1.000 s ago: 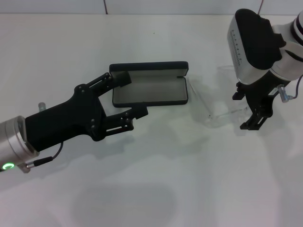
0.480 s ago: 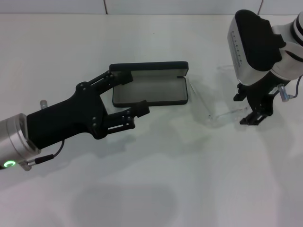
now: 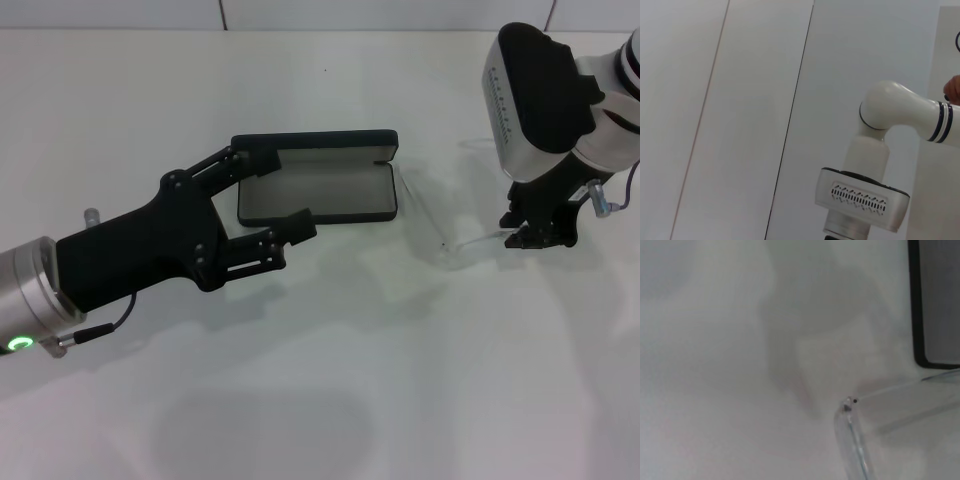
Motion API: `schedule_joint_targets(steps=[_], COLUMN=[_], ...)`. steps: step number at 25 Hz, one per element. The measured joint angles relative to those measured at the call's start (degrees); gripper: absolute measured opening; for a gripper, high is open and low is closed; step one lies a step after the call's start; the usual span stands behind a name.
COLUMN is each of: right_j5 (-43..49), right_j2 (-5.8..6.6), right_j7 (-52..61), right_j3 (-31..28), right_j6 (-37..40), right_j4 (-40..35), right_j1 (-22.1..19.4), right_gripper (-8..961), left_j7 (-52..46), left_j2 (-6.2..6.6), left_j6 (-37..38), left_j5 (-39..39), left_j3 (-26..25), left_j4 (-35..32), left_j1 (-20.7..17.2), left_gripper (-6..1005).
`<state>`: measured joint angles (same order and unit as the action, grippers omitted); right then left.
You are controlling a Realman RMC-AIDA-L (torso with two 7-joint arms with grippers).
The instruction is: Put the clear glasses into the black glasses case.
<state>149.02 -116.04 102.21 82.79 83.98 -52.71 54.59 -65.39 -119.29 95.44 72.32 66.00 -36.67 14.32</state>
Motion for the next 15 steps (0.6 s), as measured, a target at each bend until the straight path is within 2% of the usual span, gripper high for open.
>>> schedule_joint_targets(steps=[6,11,15], right_j5=[-0.7,-1.1,-3.8], right_j2=[0.13,0.13,0.14], right_j7=[-0.1,0.5,0.5], right_j3=[-0.7,-3.9,-8.3], right_j6=[1.6,6.1,11.5], right_j4=[-4.5,-12.3,-18.8], right_j1=[-2.5,-6.9,-10.5], right_gripper=[165,37,37], left_j7=[-0.2,-0.4,-0.6], left_j2=[0.09,0.13,0.11], left_j6=[0.0,0.1,0.4], left_j5=[-0.2,-0.6,-0.6], left_j3=[0.0,-0.1,-1.4], left_j4=[0.0,-0.6,-0.8], left_j1=[0.0,0.0,0.1], left_gripper=[886,886,885])
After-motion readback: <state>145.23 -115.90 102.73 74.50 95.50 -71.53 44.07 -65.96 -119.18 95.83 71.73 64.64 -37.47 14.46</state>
